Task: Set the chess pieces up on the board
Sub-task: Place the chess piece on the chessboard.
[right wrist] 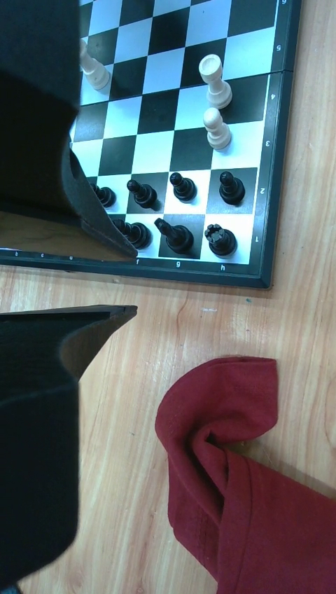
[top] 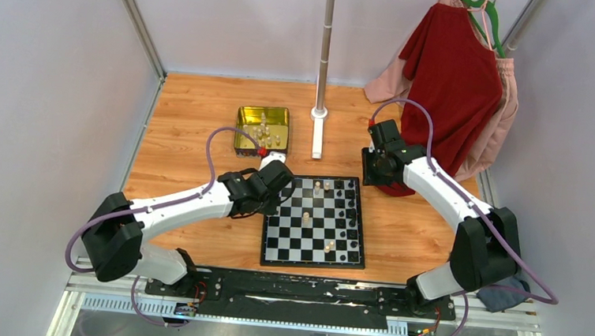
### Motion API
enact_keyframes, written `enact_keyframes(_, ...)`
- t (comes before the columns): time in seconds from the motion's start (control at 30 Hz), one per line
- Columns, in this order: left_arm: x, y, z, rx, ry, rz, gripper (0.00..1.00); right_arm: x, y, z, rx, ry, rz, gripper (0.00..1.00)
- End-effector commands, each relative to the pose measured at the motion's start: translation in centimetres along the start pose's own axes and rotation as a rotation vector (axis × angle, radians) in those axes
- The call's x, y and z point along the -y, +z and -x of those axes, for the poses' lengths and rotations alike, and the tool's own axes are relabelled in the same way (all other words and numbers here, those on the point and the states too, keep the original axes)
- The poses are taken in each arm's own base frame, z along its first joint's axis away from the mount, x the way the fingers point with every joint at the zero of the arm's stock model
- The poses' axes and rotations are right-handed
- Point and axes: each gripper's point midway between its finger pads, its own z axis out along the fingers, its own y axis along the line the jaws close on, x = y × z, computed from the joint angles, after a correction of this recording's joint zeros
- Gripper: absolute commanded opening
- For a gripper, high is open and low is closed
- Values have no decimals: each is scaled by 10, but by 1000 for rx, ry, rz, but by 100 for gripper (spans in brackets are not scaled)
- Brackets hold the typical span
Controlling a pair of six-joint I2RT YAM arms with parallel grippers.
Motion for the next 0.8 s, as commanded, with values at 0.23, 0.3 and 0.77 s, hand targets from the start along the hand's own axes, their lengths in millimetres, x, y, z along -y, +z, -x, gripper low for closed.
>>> enact_keyframes(0.23, 12, 12, 15, 33, 37, -7, 0, 3, 4, -6, -21, 21, -16, 34)
enact_keyframes(0.3, 12, 15, 16, 32, 39, -8, 0, 3, 4, -5, -21, 24, -18, 34)
enact_keyframes(0.77, 10, 13, 14, 17, 42, -15, 0, 4, 6, -2, -22, 19, -28, 34)
